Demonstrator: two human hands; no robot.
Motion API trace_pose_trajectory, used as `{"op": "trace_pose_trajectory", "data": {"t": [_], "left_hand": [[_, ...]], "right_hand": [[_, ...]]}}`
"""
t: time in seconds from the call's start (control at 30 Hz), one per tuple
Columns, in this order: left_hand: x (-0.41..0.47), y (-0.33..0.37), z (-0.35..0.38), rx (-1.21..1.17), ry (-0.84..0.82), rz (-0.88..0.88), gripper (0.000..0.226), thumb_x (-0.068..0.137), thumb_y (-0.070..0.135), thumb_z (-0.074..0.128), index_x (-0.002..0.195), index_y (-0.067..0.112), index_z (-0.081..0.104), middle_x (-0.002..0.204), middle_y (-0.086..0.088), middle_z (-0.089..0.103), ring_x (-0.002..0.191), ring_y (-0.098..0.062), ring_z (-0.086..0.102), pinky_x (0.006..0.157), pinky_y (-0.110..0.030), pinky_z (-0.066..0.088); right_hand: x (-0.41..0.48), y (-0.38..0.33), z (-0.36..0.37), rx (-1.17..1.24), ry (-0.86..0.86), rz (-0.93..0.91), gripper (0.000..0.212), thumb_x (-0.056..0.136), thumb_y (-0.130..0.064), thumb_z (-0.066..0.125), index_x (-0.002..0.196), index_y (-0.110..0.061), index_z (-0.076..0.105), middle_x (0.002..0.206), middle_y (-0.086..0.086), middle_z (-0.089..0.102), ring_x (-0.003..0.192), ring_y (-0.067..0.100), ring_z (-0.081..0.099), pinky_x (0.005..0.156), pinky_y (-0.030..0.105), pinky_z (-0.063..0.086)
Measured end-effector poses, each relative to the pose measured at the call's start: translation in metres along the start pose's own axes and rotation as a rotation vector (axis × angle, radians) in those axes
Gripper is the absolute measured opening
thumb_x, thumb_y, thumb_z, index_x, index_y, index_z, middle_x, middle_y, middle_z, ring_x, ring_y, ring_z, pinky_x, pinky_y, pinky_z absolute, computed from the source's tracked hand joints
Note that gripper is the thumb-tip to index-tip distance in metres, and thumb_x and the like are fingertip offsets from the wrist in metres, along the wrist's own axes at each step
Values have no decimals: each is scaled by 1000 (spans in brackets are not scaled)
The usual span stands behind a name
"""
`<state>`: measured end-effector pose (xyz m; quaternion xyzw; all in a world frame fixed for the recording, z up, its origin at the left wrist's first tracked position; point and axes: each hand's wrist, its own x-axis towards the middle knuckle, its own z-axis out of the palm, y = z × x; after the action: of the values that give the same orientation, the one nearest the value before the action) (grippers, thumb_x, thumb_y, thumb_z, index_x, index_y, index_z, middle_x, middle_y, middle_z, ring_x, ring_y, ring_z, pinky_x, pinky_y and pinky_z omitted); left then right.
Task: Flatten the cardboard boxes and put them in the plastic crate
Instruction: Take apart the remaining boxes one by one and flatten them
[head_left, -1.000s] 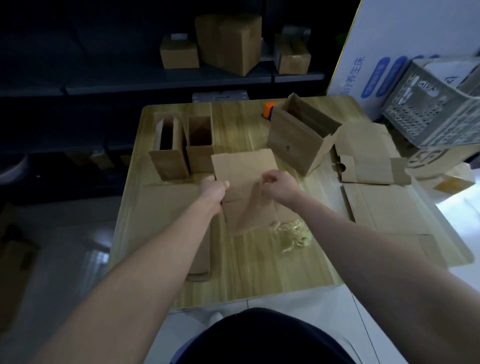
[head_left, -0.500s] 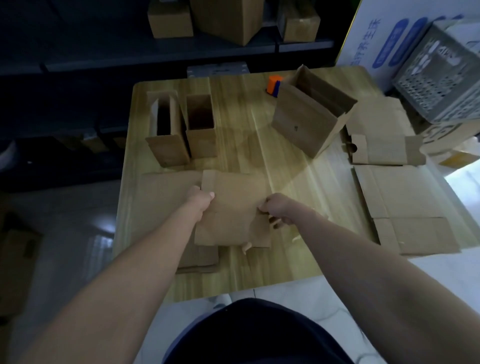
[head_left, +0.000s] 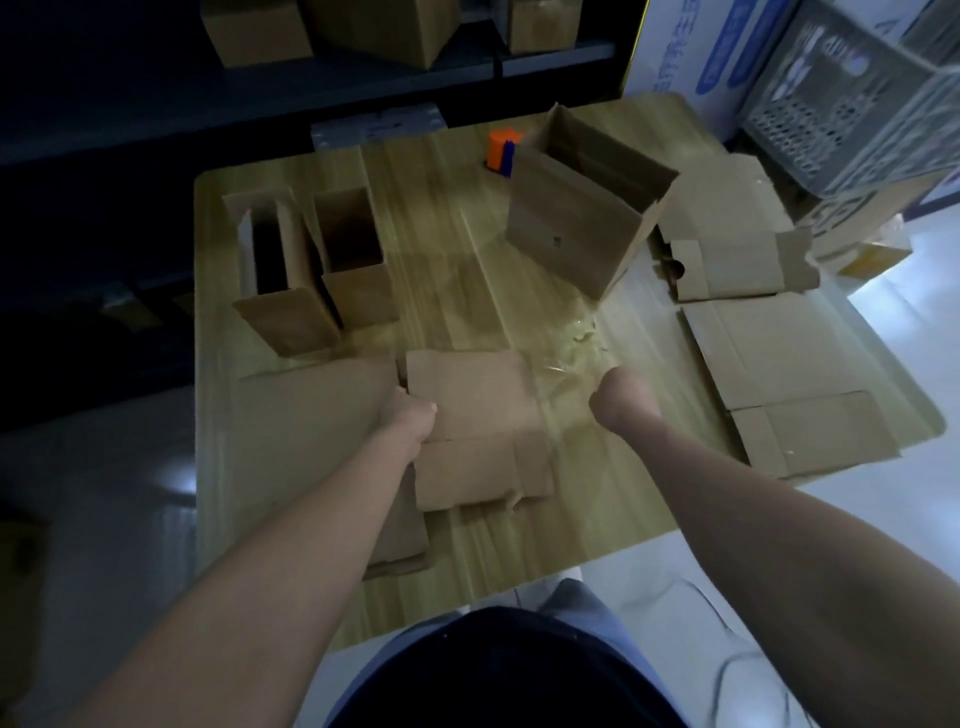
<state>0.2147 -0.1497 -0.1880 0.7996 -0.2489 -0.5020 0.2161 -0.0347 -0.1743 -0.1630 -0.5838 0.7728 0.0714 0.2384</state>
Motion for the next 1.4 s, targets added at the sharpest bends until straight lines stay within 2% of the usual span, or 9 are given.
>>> {"op": "trace_pose_trajectory", "data": {"t": [0.1,0.17,0.27,0.4,0.63,0.8,1.17,1.3,1.4], "left_hand": [[3,9,1,53,32,16,38,91,5,47,129,6,43,127,-15,52,111,-32,51,94,-43,46],[3,12,0,74,45,19,43,92,6,44,135,9,40,131,-13,50,114,-32,50,98,-45,44],[1,12,-5,71,71,8,48,92,9,42,140,12,35,135,-12,47,117,-32,49,99,-46,43],[-4,4,-8,32,132,-36,49,96,12,43,143,13,32,138,-10,44,119,-30,47,98,-41,41],[-12,0,10,-17,180,-55,48,95,13,44,142,13,35,136,-11,46,116,-29,47,99,-43,42],[-16,10,40,-22,155,-1,40,93,9,49,133,7,44,126,-12,52,93,-22,46,81,-32,40],[-19,10,48,136,167,-13,41,85,17,68,119,1,52,122,-17,58,111,-33,55,88,-36,46],[-20,10,44,155,135,70,82,73,14,80,138,10,31,139,-17,40,123,-32,46,104,-39,38],[-18,11,41,301,59,198,94,70,17,82,144,22,25,143,-14,25,126,-32,41,109,-39,33]], "right_hand": [[9,-14,-8,-38,155,-142,31,85,-2,47,114,-10,54,118,14,56,95,27,51,75,35,47],[17,-24,-7,-160,66,-331,54,86,-6,49,137,-24,43,143,10,34,129,33,32,101,44,40],[28,-30,-4,-413,-103,-481,54,88,-13,55,138,-33,46,154,5,13,139,36,10,111,47,28],[38,-20,-4,-551,23,-541,36,87,-5,55,121,-16,61,137,7,38,131,33,26,99,41,41],[62,18,-40,-512,104,-282,29,88,-3,54,117,-8,60,119,11,54,120,28,40,93,38,45],[65,24,-46,-490,36,-347,29,90,1,46,116,-7,56,117,13,57,123,30,41,91,38,45],[48,13,-53,-570,87,-350,10,86,-7,47,88,-9,56,127,18,40,116,33,34,95,39,38],[40,-13,-41,-287,-12,-516,34,93,-14,44,124,-8,57,127,15,54,114,31,52,92,36,43],[32,-29,-13,-300,-287,-585,65,91,-34,59,143,-6,34,147,17,35,134,31,35,105,33,31]]}}
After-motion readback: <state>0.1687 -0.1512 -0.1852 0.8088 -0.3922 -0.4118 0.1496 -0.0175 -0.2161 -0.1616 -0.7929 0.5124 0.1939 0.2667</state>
